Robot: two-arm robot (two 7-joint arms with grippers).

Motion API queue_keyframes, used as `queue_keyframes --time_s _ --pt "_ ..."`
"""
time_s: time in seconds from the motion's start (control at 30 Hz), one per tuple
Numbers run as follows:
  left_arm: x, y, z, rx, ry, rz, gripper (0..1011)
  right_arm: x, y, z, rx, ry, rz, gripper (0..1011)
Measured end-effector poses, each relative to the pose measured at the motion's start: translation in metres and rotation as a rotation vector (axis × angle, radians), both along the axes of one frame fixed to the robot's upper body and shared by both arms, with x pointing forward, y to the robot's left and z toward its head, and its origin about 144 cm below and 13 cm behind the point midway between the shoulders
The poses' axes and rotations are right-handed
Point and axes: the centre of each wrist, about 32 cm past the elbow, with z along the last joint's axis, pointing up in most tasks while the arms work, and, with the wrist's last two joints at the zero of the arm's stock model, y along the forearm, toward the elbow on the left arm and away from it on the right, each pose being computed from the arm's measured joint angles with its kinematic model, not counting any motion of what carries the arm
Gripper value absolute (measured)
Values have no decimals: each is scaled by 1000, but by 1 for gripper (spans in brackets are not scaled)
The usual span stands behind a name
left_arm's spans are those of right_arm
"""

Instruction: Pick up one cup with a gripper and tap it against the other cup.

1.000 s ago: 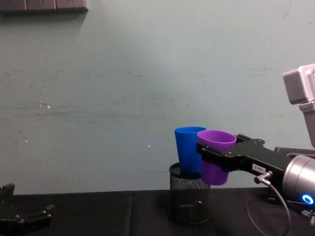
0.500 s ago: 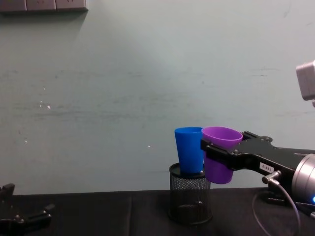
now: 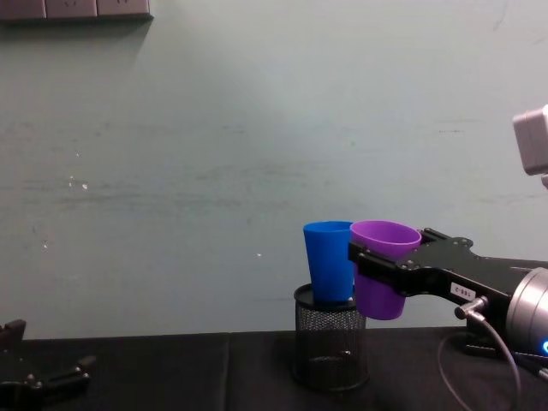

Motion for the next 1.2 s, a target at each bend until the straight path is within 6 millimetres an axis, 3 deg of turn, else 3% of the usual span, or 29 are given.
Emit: queue_keyframes --time_s 0.43,1.2 --pt "0 0 0 0 0 0 1011 -2 -1 -3 2 5 4 736" --pt "0 0 0 0 0 0 1011 -24 -15 -24 -1 87 17 735"
